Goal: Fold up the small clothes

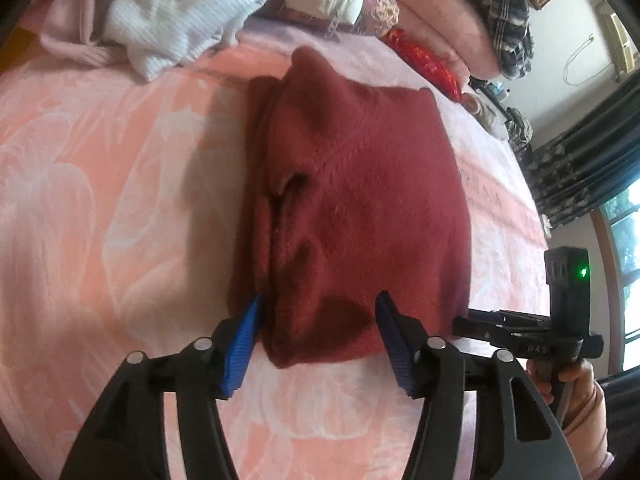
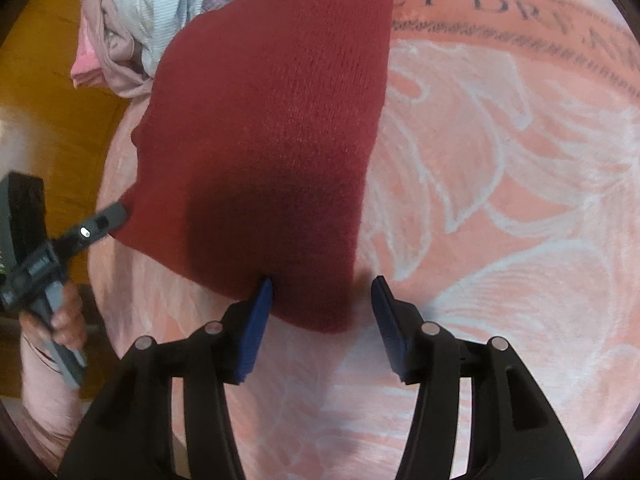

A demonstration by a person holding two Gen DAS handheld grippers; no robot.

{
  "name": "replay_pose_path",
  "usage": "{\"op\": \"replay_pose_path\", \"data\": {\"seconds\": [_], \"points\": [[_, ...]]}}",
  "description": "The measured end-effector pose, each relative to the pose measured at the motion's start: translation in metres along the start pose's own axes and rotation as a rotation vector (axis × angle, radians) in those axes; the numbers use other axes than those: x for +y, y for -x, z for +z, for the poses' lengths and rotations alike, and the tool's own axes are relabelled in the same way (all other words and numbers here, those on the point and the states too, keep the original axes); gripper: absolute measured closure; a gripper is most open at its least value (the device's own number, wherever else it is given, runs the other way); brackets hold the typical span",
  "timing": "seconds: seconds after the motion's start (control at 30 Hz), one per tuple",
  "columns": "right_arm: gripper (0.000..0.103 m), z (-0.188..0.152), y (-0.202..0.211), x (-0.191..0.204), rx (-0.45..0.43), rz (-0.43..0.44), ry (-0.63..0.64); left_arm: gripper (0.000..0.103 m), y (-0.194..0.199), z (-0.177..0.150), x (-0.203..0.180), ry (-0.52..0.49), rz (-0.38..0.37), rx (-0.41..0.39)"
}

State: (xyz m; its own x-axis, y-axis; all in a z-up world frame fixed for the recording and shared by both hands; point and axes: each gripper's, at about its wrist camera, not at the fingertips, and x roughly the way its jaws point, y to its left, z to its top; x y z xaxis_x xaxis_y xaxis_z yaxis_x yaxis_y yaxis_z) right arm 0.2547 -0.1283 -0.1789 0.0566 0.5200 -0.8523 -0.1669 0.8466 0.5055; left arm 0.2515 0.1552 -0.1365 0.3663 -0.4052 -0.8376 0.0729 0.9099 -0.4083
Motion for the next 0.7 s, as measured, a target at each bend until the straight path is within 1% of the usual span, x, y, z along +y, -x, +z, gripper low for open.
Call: {"op": "replay_pose_path", "data": {"seconds": [0.03,0.07,0.1,0.17,0.27,0.33,0.4,0.43,0.5,0.6,0.67,0.7], "points": [[0.065,0.0,-0.002,0.0,-0.002,0.012,-0.001,0.075,-0.005,-0.001,0.001,0.002,0.013,0.005],[0.072,-0.001,-0.001,0.001,-0.006,0.011,0.001,0.079,-0.006,-0.003,0.002,0.005,0.02,0.011],[0.076,-0.001,0.0,0.004,-0.008,0.02,0.006,0.091,-0.007,-0.003,0.005,0.003,0.023,0.014],[0.081,-0.004,0.012,0.007,-0.024,0.049,0.027,0.093,0.0,-0.004,0.005,-0.013,0.019,-0.003],[0.083,-0.01,0.031,0.005,-0.055,0.082,0.04,0.094,0.021,-0.006,0.005,-0.049,0.013,-0.053],[0.083,-0.012,0.03,0.005,-0.043,0.055,0.06,0.094,0.02,-0.009,0.009,-0.067,0.033,-0.047],[0.083,-0.012,0.02,0.004,-0.018,0.023,0.057,0.094,0.006,-0.012,0.015,-0.08,0.073,-0.019],[0.083,-0.012,0.013,0.003,-0.008,0.003,0.054,0.094,0.0,-0.013,0.017,-0.079,0.081,-0.01],[0.083,-0.014,0.006,-0.001,-0.007,-0.008,0.046,0.093,-0.014,-0.015,0.022,-0.069,0.088,-0.002],[0.08,-0.015,0.005,-0.003,-0.004,-0.002,0.041,0.093,-0.02,-0.015,0.023,-0.061,0.09,-0.011],[0.073,-0.014,0.009,-0.002,0.006,-0.009,0.054,0.091,-0.018,-0.014,0.022,-0.061,0.085,-0.003],[0.07,-0.014,0.014,0.0,0.005,-0.017,0.064,0.082,-0.016,-0.014,0.023,-0.064,0.084,0.0]]}}
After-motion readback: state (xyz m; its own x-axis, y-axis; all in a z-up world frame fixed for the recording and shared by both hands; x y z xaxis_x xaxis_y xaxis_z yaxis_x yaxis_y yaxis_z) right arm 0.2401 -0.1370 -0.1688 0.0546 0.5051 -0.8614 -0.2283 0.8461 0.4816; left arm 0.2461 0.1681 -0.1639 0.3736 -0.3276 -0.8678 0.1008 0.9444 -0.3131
